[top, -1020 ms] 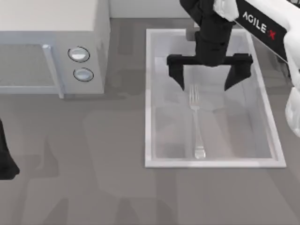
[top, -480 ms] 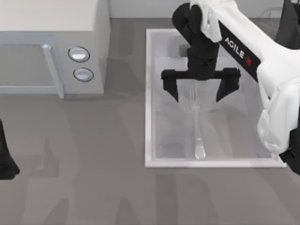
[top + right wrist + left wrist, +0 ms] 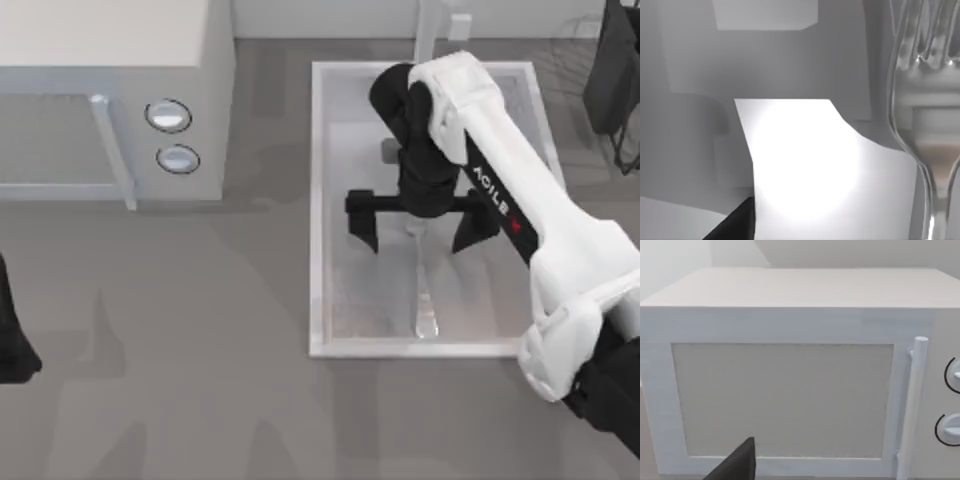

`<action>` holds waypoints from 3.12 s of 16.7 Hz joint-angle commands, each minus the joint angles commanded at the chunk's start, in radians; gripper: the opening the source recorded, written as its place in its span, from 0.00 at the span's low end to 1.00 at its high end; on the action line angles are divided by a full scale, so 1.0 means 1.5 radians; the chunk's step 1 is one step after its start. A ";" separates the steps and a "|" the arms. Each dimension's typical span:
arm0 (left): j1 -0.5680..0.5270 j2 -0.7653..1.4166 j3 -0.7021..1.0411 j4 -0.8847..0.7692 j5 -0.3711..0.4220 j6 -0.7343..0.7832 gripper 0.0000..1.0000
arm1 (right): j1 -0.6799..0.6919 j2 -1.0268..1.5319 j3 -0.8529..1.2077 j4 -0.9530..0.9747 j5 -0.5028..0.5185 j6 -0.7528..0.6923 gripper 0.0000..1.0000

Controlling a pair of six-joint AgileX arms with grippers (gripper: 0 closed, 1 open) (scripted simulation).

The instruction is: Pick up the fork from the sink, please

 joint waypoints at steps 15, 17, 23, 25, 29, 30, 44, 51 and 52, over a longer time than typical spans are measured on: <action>0.000 0.000 0.000 0.000 0.000 0.000 1.00 | -0.001 0.061 0.071 -0.019 0.001 -0.001 0.47; 0.000 0.000 0.000 0.000 0.000 0.000 1.00 | -0.001 0.061 0.071 -0.019 0.001 -0.001 0.32; 0.000 0.000 0.000 0.000 0.000 0.000 1.00 | -0.001 0.061 0.071 -0.019 0.001 -0.001 0.00; 0.000 0.000 0.000 0.000 0.000 0.000 1.00 | -0.001 0.061 0.071 -0.019 0.001 -0.001 0.00; 0.000 0.000 0.000 0.000 0.000 0.000 1.00 | -0.001 0.061 0.071 -0.019 0.001 -0.001 0.00; 0.000 0.000 0.000 0.000 0.000 0.000 1.00 | -0.004 0.031 0.075 -0.022 0.015 -0.011 0.00; 0.000 0.000 0.000 0.000 0.000 0.000 1.00 | -0.004 -0.373 -0.448 0.080 0.009 -0.012 0.00; 0.000 0.000 0.000 0.000 0.000 0.000 1.00 | -0.004 -0.476 -0.560 0.105 0.007 -0.011 0.00; 0.000 0.000 0.000 0.000 0.000 0.000 1.00 | -0.004 -0.476 -0.560 0.105 0.007 -0.011 0.00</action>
